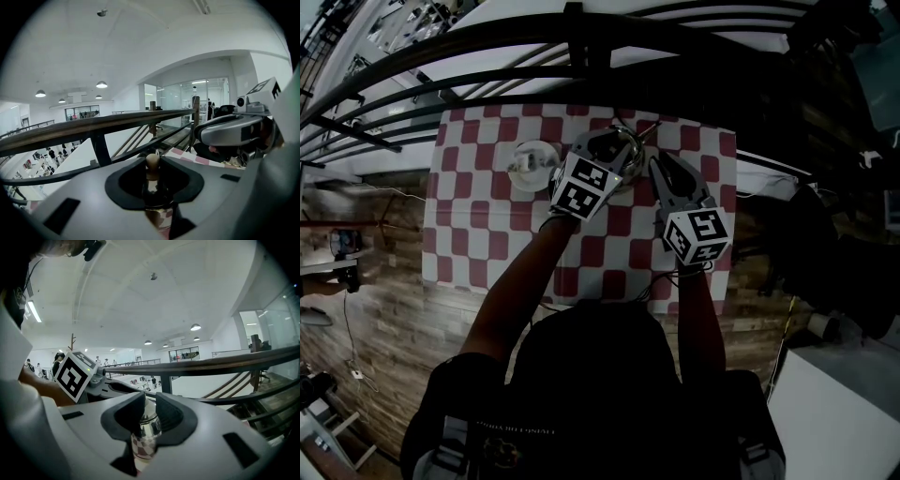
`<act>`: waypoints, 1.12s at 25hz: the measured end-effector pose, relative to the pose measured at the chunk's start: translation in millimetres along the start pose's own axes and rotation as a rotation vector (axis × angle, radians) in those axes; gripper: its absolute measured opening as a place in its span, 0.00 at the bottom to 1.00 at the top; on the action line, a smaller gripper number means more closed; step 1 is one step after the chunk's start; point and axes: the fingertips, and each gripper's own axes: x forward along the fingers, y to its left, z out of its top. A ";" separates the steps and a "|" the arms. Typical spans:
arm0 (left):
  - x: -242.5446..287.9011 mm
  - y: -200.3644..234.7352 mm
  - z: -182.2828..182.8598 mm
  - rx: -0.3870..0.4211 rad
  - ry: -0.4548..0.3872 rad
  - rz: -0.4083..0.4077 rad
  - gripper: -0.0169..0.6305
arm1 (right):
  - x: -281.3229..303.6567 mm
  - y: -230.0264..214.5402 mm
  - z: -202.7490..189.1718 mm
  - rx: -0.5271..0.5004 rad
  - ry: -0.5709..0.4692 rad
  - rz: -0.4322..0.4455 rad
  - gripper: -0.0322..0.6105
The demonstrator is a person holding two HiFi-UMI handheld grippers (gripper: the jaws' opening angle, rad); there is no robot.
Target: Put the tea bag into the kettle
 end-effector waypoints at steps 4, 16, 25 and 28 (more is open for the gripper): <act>-6.7 8.5 0.0 0.020 0.001 0.029 0.18 | 1.9 0.0 0.2 -0.002 -0.001 0.002 0.16; -40.9 26.8 -8.9 -0.037 -0.020 0.104 0.18 | 12.4 18.7 0.8 -0.019 0.003 0.049 0.16; -87.0 60.2 -28.3 -0.083 -0.025 0.216 0.18 | 38.9 54.6 -2.8 -0.041 0.026 0.142 0.16; -107.7 73.8 -40.0 -0.113 -0.020 0.267 0.18 | 52.0 73.4 -5.7 -0.049 0.039 0.191 0.16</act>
